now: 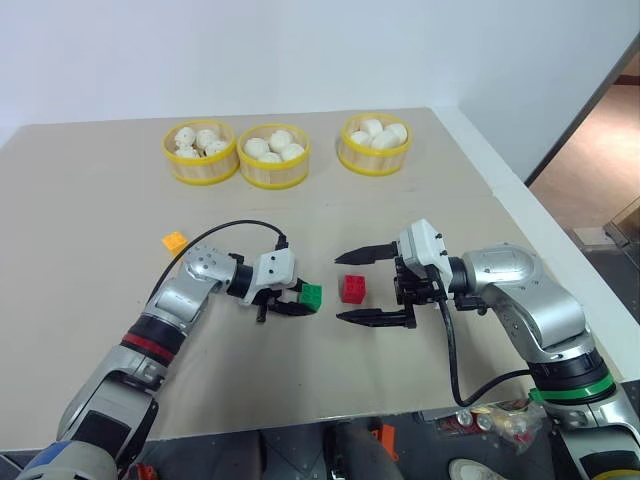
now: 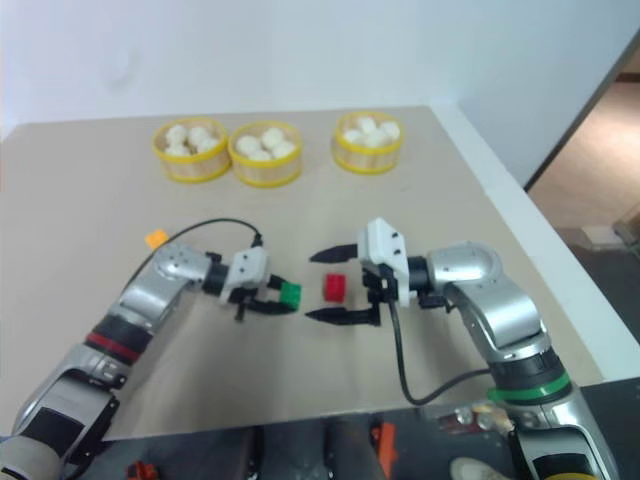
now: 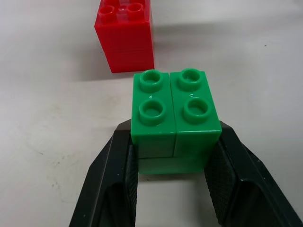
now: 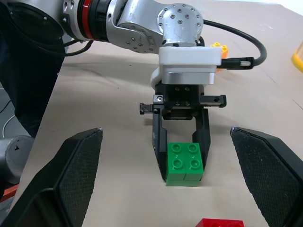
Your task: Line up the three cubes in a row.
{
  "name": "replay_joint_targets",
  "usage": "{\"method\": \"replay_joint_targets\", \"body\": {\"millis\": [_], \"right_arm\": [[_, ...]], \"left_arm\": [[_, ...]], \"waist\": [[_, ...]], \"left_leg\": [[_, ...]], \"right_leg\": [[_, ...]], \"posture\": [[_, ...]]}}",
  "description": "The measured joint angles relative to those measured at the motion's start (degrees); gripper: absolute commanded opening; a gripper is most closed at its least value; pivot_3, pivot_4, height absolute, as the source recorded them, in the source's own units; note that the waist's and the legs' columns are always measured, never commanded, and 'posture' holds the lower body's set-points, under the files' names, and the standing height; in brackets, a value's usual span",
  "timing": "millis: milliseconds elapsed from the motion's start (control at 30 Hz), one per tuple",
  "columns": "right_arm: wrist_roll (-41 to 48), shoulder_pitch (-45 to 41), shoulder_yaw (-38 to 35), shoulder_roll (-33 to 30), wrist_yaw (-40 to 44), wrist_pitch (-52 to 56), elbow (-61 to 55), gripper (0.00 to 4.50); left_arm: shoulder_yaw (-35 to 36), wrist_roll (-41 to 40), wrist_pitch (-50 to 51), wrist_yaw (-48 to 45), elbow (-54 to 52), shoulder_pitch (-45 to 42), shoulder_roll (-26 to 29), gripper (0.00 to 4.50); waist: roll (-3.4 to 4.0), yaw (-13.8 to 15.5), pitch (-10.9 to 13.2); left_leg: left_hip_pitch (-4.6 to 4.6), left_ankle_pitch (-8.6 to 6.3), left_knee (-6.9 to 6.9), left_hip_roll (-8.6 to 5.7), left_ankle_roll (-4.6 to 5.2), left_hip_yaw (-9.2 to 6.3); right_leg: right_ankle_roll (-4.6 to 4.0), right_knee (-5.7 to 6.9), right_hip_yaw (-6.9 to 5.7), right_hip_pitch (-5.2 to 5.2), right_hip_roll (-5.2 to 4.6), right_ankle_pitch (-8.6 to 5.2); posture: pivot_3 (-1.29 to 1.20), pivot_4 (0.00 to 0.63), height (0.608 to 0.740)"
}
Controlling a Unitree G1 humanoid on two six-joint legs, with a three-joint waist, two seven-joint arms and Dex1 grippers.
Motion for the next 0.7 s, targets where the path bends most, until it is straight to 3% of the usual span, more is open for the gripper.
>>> {"method": "replay_joint_targets", "body": {"millis": [533, 600, 700], "right_arm": [[3.8, 0.6, -3.8, 1.1, -4.3, 4.5, 0.7, 4.5], [3.3, 0.2, -3.8, 1.1, -4.2, 4.2, 1.0, 4.5], [2.6, 0.0, -3.7, 1.0, -3.7, 3.7, 1.6, 4.5]], "left_arm": [[0.6, 0.5, 2.7, 3.4, -0.1, 0.2, -1.7, 1.37], [0.6, 0.6, 2.4, 3.2, -0.1, 0.2, -1.4, 2.37], [0.5, 0.7, 3.4, 3.0, -0.1, 0.3, -1.0, 3.34]], "waist": [[0.0, 0.0, 0.0], [0.0, 0.0, 0.0], [0.0, -0.1, 0.0]], "left_leg": [[0.01, 0.03, 0.1, -0.1, 0.0, 0.01], [0.02, 0.03, 0.1, -0.1, 0.0, 0.01], [0.01, 0.03, 0.09, -0.09, 0.0, 0.02]], "right_leg": [[0.15, 0.0, 0.18, 0.06, -0.01, 0.11], [0.15, 0.0, 0.18, 0.06, -0.01, 0.11], [0.15, 0.0, 0.19, 0.05, 0.01, 0.11]], "posture": [[0.0, 0.15, 0.74], [0.0, 0.15, 0.74], [0.0, 0.15, 0.74]]}}
